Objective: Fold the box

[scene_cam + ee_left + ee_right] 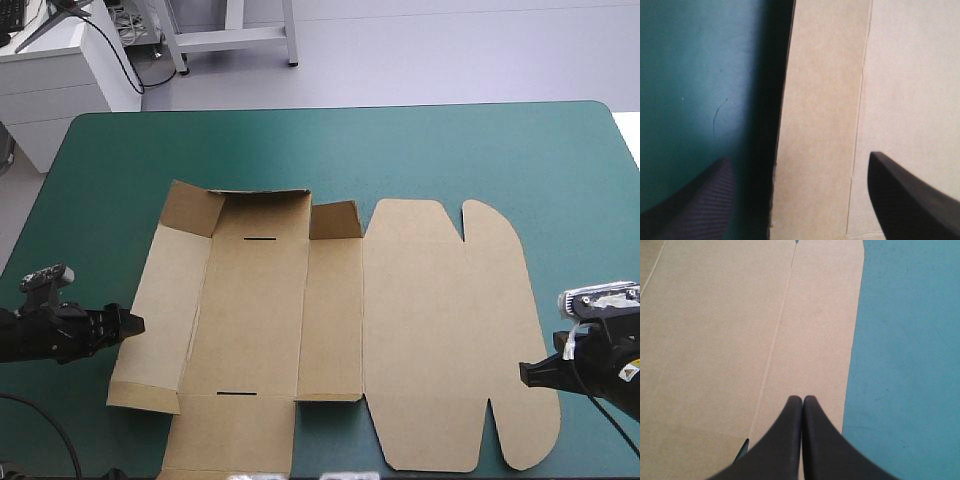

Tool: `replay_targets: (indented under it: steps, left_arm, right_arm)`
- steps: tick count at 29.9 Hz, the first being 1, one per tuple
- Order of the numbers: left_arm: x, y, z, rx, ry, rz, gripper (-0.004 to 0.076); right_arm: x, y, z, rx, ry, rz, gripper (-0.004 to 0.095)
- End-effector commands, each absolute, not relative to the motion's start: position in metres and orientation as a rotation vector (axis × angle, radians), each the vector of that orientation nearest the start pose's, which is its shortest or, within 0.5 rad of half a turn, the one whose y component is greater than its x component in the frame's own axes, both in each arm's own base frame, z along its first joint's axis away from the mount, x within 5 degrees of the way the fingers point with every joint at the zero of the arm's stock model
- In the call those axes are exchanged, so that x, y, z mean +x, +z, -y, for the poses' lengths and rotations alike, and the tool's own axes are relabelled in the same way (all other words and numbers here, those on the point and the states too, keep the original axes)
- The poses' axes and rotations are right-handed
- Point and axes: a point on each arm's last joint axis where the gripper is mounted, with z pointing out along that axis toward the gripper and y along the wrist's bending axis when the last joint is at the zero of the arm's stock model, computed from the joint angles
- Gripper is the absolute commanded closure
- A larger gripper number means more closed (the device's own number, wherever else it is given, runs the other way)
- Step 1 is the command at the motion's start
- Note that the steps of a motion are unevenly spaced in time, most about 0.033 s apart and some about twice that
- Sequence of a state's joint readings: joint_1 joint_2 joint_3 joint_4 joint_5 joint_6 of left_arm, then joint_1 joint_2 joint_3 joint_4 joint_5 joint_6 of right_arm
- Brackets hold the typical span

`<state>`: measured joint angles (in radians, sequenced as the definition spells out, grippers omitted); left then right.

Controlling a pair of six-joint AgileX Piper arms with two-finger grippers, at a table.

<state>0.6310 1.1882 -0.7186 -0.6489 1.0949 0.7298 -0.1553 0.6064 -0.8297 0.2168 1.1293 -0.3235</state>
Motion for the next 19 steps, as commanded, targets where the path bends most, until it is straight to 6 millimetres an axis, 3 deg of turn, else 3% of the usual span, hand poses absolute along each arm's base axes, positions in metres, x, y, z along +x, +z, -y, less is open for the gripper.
replay_targets:
  steps: [1, 5, 14, 19]
  left_arm:
    - [0.182, 0.254, -0.067, -0.235, -0.594, -2.597, 0.0195]
    - [0.186, 0.246, -0.065, -0.220, -0.637, -2.636, 0.0195]
    - [0.206, 0.220, -0.033, 0.038, -0.785, -2.793, 0.0195]
    - [0.212, 0.216, -0.027, 0.034, -0.826, -2.787, 0.0195]
  right_arm:
    - [0.088, 0.357, -0.006, -0.191, 0.054, -2.300, 0.0927]
    - [0.087, 0.355, -0.006, -0.195, 0.056, -2.316, 0.0927]
    - [0.088, 0.348, -0.006, -0.193, 0.063, -2.339, 0.0927]
    - [0.089, 0.343, -0.006, -0.195, 0.067, -2.357, 0.0927]
